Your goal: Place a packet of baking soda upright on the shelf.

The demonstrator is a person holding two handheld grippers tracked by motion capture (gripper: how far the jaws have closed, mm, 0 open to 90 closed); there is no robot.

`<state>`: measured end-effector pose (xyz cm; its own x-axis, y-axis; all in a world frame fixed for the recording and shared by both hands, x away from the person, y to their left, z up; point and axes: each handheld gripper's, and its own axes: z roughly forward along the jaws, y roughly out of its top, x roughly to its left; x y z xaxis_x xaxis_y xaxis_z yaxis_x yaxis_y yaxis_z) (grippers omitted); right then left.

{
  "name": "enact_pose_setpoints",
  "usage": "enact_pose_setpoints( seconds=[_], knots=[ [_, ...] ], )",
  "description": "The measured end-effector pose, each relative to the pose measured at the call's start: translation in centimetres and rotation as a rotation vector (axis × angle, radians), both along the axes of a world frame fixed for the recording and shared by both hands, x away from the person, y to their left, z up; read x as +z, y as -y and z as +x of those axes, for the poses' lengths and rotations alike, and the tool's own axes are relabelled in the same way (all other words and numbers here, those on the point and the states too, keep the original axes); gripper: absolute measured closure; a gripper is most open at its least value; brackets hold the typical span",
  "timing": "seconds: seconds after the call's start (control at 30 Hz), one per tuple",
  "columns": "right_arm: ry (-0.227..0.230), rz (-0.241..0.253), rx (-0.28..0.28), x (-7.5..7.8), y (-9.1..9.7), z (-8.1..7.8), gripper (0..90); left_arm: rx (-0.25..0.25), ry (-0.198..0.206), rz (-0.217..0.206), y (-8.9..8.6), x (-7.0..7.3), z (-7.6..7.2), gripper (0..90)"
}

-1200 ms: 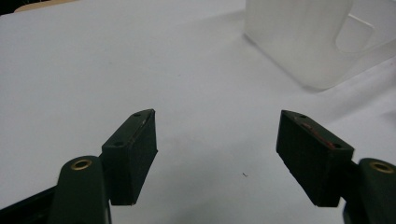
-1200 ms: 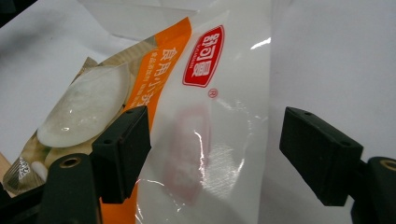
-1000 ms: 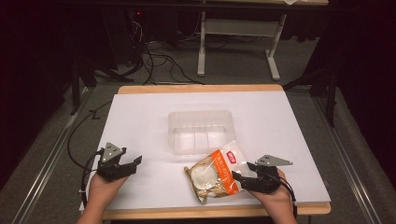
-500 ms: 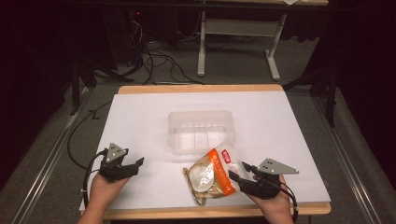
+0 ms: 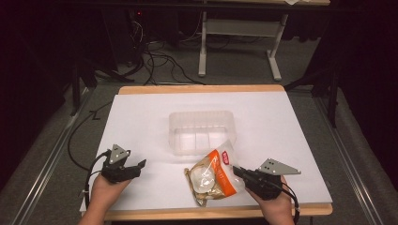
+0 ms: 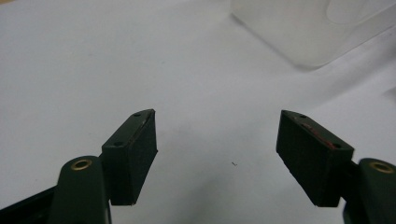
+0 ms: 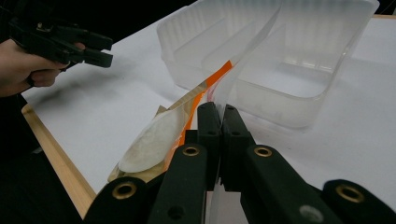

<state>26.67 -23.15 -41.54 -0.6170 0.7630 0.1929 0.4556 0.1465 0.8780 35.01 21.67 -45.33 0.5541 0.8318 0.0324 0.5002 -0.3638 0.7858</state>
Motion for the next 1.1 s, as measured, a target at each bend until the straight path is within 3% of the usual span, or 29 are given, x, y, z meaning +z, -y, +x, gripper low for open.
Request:
enact_pose_setpoints(
  seconds=[0.2,0.6,0.8,1.1],
  knots=[
    [0.013,0.009,-0.024,0.5,0.9,0.0,90.0,-0.001,0.004,0.002,0.0,0.0,0.0,29.4],
    [0.065,0.013,-0.163,1.7,4.8,-0.6,90.0,-0.001,0.01,0.004,0.0,0.1,0.0,29.4],
    [0.114,0.009,-0.244,2.9,6.9,-1.0,90.0,-0.003,0.009,0.008,0.0,0.0,0.0,29.4],
    [0.156,-0.016,-0.288,4.0,7.5,-0.4,90.0,-0.005,0.003,0.016,0.1,0.0,0.0,29.4]
  ],
)
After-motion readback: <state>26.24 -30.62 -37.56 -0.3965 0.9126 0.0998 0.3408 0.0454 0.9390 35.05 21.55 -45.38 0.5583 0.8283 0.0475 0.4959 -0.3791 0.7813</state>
